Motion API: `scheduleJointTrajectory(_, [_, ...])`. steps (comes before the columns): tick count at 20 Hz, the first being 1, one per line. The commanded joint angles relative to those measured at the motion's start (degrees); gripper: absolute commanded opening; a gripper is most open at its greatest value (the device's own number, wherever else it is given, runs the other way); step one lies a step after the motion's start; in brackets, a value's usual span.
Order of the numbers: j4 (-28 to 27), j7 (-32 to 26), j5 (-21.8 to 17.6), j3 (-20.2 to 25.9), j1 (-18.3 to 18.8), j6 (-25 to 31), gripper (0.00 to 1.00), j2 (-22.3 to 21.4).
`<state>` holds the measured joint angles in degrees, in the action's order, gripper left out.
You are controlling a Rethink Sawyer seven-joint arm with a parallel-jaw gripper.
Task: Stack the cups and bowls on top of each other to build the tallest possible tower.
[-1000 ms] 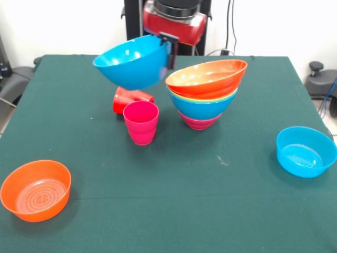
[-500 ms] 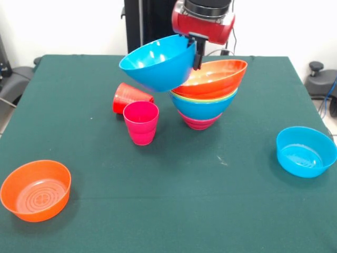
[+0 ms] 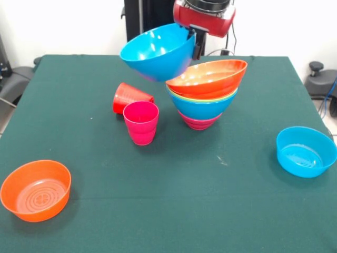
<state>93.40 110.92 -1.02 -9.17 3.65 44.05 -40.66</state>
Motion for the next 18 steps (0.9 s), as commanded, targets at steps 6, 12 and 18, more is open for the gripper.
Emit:
scheduleJointTrajectory(6, [-1.68, 11.79, 2.09, 0.14, -1.9, 9.71, 0.0, 2.99])
scheduleJointTrajectory(12, [2.16, 13.04, 3.4, 0.23, -4.15, 6.36, 0.0, 2.02])
scheduleJointTrajectory(18, [4.49, 15.08, 5.93, 0.55, -6.88, 1.05, 0.0, 2.16])
